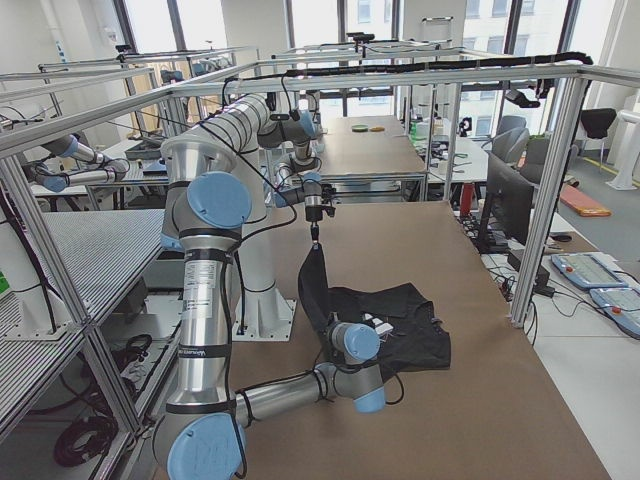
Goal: Fold clothes
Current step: 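Lift the hem with both grippers and fold it toward the collar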
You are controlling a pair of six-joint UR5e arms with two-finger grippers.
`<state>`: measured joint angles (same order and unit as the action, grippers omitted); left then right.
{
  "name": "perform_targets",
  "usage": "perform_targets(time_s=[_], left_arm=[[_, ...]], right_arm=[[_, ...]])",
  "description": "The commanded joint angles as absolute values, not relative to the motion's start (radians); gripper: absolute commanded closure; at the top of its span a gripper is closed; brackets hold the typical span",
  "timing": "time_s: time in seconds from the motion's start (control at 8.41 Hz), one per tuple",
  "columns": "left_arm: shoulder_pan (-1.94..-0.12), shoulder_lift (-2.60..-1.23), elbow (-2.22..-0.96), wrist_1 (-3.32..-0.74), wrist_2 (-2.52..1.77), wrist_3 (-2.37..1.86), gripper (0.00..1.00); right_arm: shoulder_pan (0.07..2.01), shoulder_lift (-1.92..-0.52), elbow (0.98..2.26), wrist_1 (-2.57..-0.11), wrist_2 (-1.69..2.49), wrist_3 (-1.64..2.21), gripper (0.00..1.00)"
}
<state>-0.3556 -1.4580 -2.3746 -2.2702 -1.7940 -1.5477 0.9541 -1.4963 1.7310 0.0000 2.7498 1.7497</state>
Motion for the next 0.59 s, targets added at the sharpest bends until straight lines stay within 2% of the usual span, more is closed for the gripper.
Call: perform_targets(time_s=[0.0,0.12,0.48], left_arm=[[-0.483,-1.538,-2.28,-2.269,-1.816,-1.548,1.0],[-0.509,-1.577,-2.246,-2.267,-1.815,-1.548,1.0],[-0.575,-1.688,-2.168,-2.202,-1.804,-1.548,1.0]], right_arm=[[1.04,-1.445,1.732,-0.273,2.719,1.55,1.0],[1.042,-1.443,1.735,-0.358,2.656,1.419,1.0],[1.04,-1.332,1.74,-0.537,2.504,1.373,1.0]])
